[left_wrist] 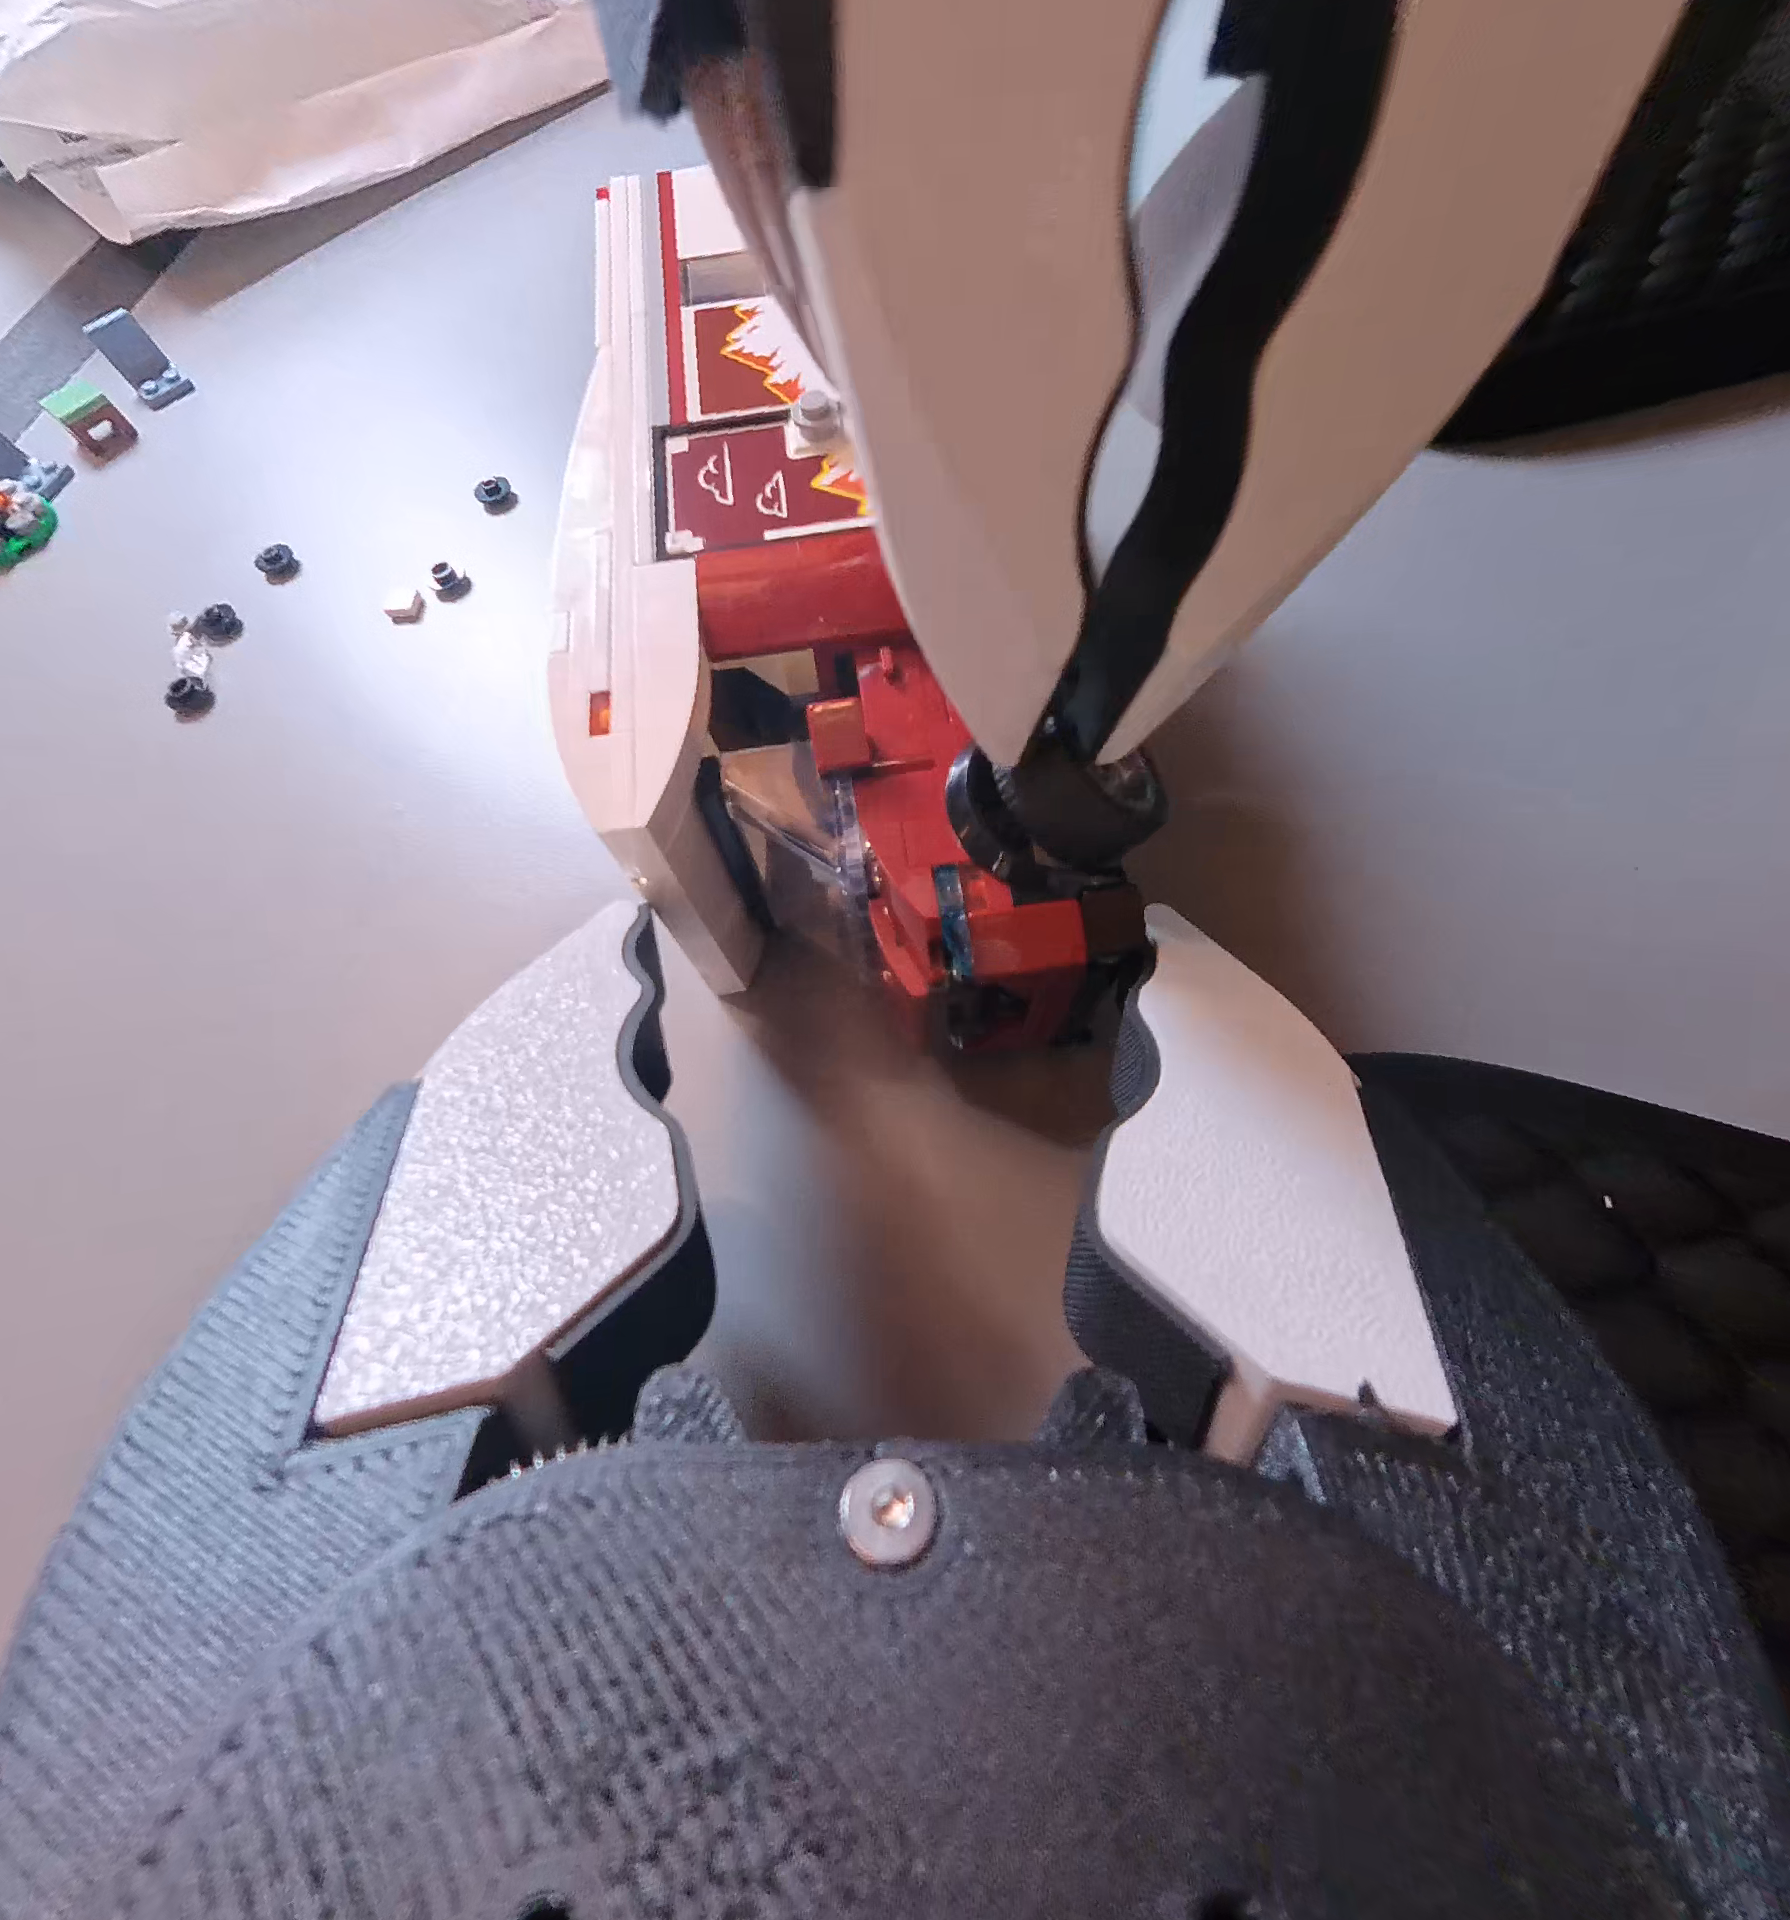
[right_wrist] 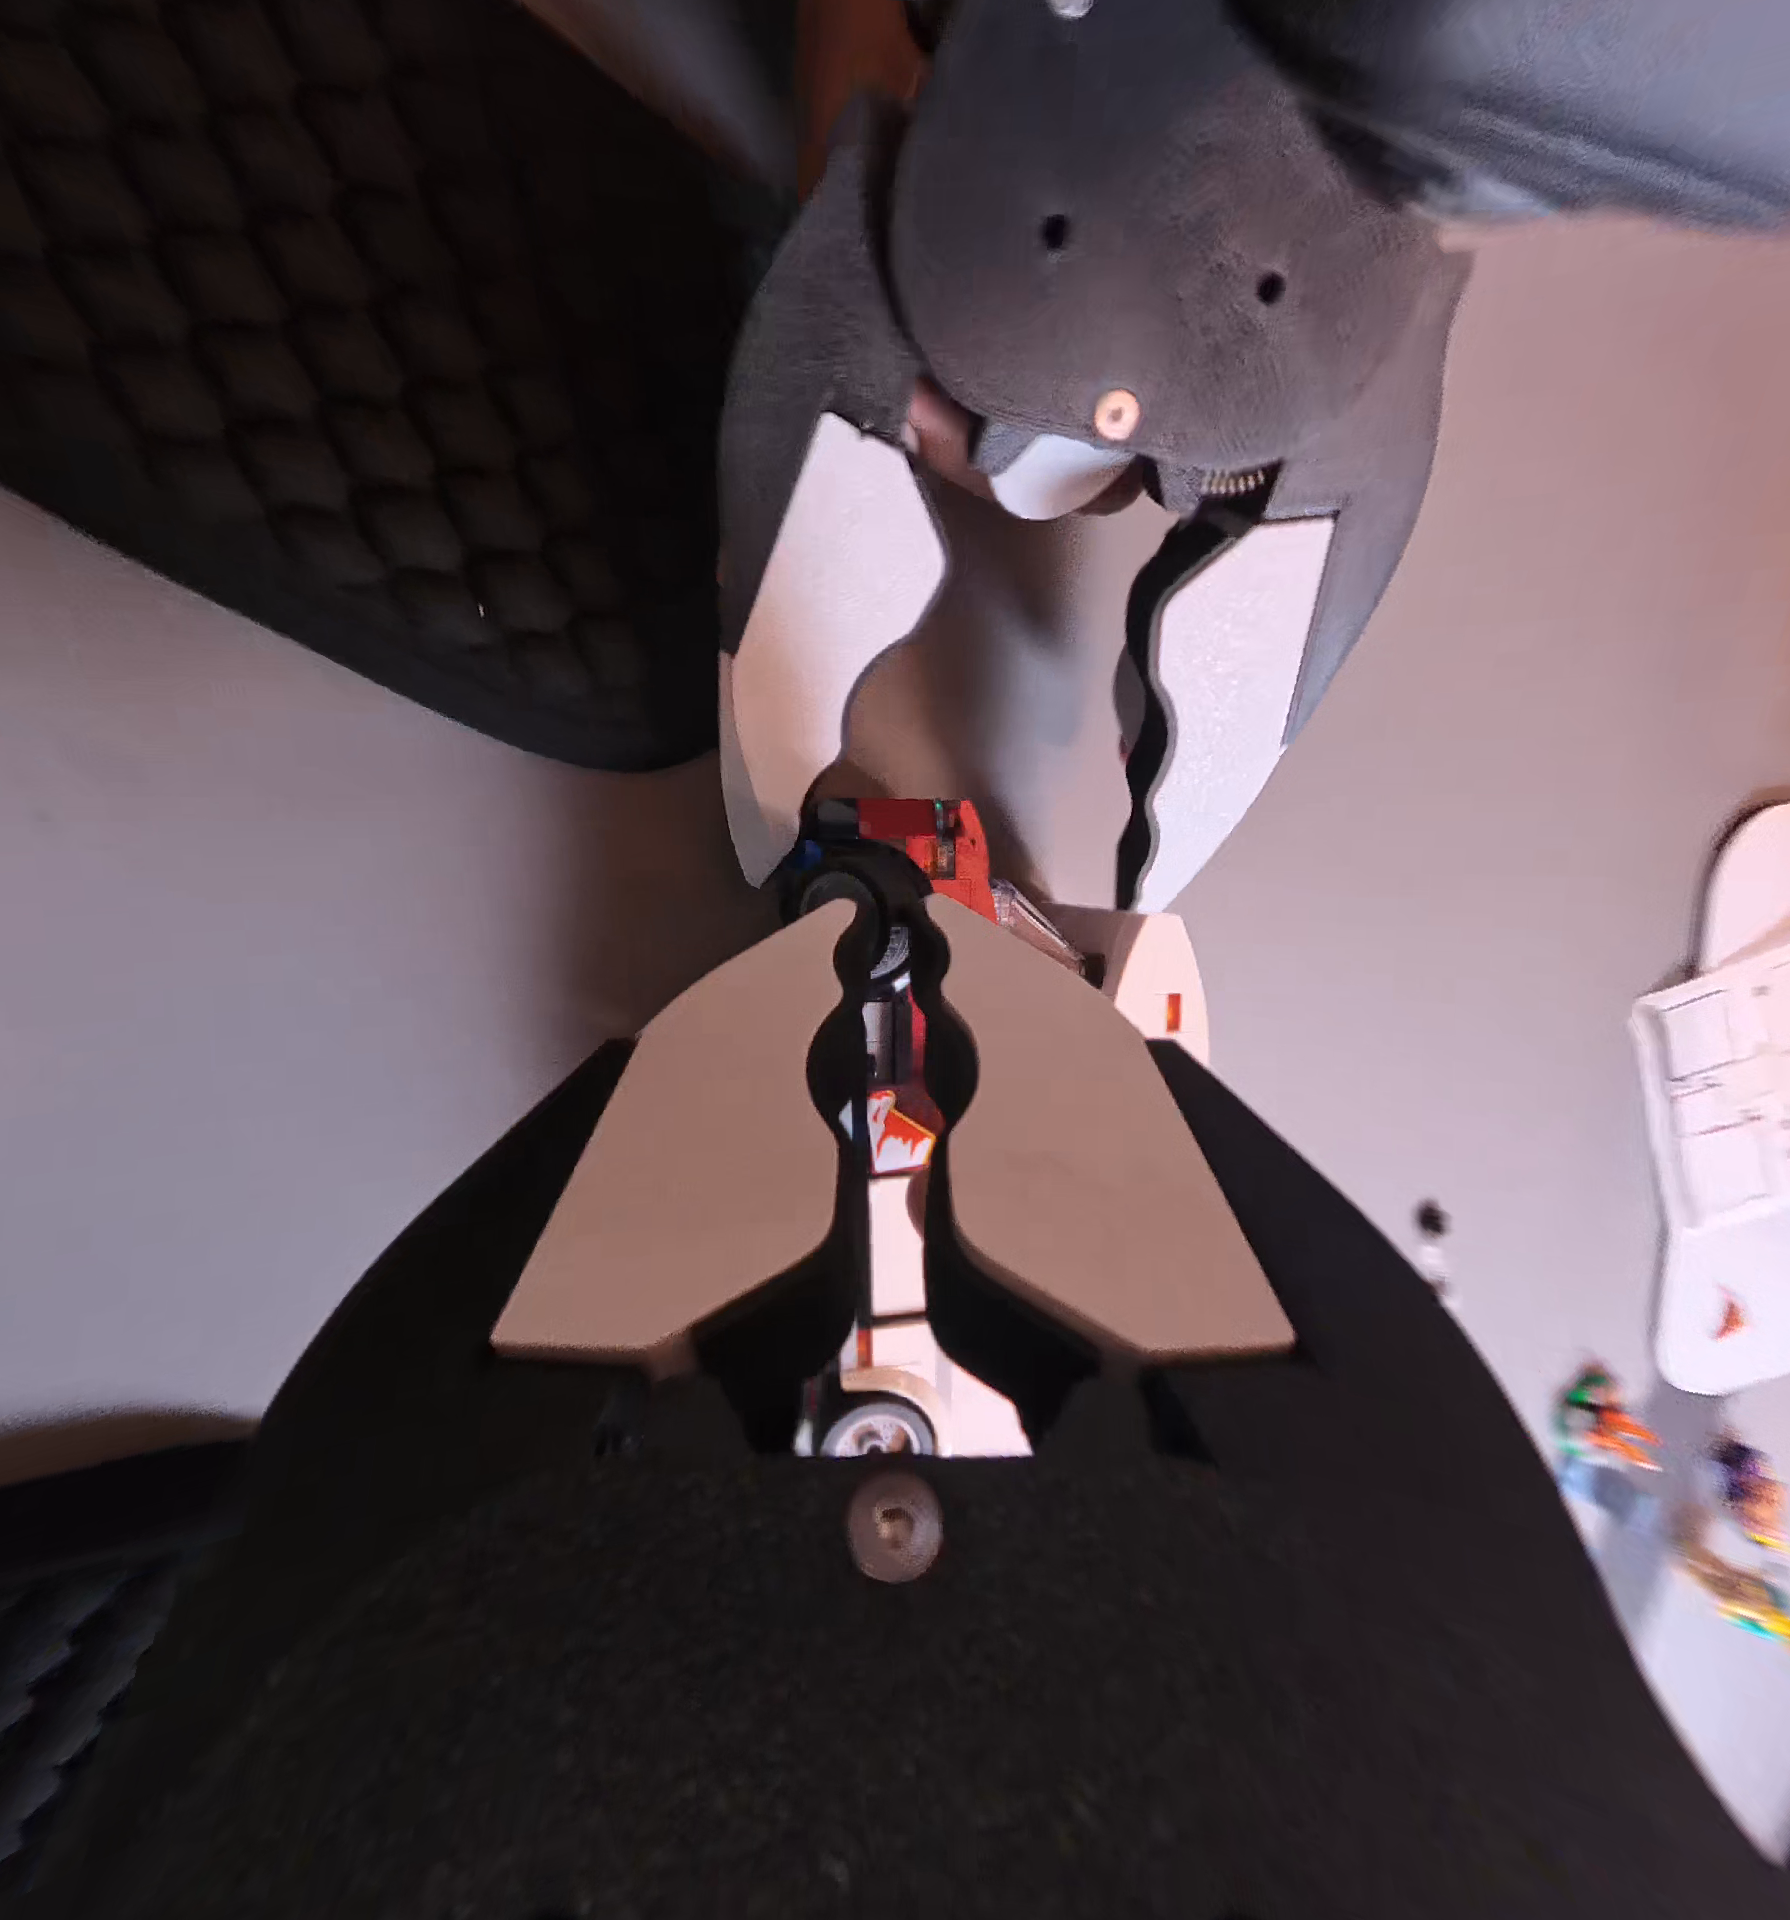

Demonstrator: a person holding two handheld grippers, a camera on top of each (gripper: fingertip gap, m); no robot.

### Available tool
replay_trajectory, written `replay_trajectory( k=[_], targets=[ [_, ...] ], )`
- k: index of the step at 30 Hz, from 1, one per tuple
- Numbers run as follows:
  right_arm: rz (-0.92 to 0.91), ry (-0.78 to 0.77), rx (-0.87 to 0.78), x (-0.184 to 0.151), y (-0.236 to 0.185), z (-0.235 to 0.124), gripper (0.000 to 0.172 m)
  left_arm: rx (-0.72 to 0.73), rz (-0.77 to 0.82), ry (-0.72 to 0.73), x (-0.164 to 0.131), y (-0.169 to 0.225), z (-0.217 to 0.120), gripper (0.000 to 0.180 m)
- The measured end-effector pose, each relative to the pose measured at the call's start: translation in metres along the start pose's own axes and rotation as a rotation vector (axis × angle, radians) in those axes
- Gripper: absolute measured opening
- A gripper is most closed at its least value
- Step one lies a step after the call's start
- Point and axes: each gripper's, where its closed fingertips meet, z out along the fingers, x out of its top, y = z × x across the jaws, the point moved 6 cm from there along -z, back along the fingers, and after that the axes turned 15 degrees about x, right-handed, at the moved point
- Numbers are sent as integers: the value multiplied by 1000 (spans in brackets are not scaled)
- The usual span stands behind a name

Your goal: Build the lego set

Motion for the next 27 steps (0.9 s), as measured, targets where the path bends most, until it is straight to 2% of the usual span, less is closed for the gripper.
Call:
replay_trajectory(
  k=[1,3,5,7,9,12,16,19,22,24,27],
  targets=[
    [44,21,35,-1,2,0,6,6,14,8,1,0,-1,86],
    [109,45,92,-3,7,-1,5,11,36,23,4,-2,-6,90],
    [165,57,128,-5,11,-1,5,40,60,68,10,-5,-13,87],
    [208,65,145,-6,15,-2,4,59,91,123,17,-5,-21,76],
    [235,70,164,-6,17,-1,4,46,130,174,22,0,-27,51],
    [256,74,163,-6,18,-2,4,47,168,178,24,6,-27,38],
    [266,80,138,-6,18,-2,5,18,142,161,22,11,-23,24],
    [223,81,76,-6,16,-4,7,-4,84,154,22,10,-23,24],
    [67,87,11,-1,6,-12,10,-13,53,149,22,9,-22,24],
    [-44,35,-27,1,-3,-12,10,-21,34,145,22,9,-22,24],
    [-70,-40,-24,-2,-6,-1,14,-37,-1,142,22,8,-22,24]
  ],
)
